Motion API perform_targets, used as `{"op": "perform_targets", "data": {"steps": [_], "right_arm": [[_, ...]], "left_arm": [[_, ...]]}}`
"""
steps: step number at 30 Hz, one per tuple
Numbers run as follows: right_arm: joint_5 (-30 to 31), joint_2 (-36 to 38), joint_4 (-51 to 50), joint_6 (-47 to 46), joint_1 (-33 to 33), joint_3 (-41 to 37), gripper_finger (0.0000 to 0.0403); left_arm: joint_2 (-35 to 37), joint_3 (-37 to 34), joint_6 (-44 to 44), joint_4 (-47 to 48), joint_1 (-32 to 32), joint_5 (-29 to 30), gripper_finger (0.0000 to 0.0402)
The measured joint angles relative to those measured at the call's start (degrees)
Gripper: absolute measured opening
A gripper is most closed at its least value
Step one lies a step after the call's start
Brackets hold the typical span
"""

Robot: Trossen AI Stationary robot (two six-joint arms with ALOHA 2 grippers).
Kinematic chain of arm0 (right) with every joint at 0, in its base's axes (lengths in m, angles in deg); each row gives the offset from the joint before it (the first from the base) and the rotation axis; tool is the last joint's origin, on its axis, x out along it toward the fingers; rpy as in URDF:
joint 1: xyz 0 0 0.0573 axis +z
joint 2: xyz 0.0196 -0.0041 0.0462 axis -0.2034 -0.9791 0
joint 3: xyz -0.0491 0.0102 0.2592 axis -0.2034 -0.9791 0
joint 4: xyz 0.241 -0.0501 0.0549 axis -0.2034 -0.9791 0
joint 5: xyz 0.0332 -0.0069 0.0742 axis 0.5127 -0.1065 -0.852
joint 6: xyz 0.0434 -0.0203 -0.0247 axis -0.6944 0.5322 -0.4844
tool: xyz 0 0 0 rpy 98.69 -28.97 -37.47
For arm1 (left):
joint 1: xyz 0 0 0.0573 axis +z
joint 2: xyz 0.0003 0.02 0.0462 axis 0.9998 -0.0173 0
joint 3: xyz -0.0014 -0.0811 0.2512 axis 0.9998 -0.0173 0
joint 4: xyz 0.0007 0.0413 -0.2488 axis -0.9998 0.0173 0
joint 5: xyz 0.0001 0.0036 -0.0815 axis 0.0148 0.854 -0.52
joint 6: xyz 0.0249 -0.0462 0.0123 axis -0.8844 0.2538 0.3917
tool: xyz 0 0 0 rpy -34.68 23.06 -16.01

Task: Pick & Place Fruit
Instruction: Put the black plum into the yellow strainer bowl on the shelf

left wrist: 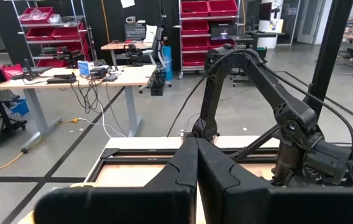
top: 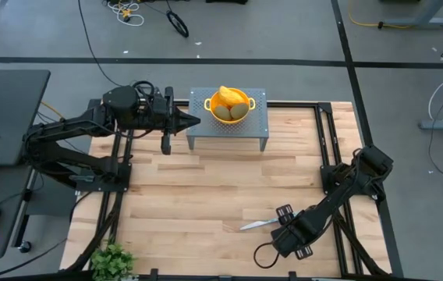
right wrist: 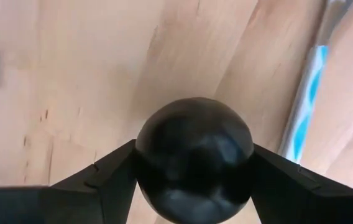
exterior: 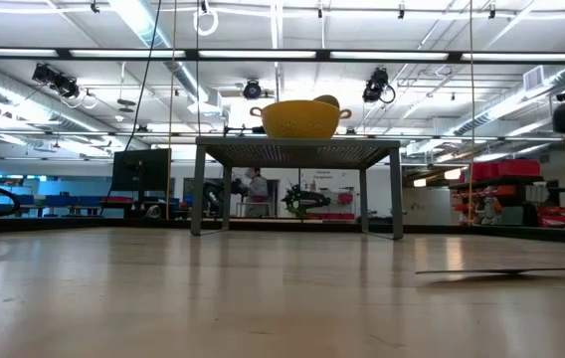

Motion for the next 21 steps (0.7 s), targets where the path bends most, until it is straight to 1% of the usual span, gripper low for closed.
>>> {"op": "perform_targets", "data": {"steps": [8,13,17,21], "right_arm": [[3.7,4.1,-0.6,0.0,-0.8,0.0,0.0264],[4.0,5.6,-1.8,-0.1,-1.6,0.0,0.0263],[4.6,7.2,-4.9,1.2,-2.7,1.5,0.0263],[8.9,9.8,-6.9,3.6,-4.2,2.6,0.0263]], "left_arm": [[0.0,0.0,0.3,-0.1,0.0,0.0,0.0003],[0.0,0.0,0.2,-0.3,0.0,0.0,0.0003],[0.0,0.0,0.2,-2.3,0.0,0.0,0.0003],[0.0,0.0,-0.2,-2.7,0.0,0.0,0.0002]]}}
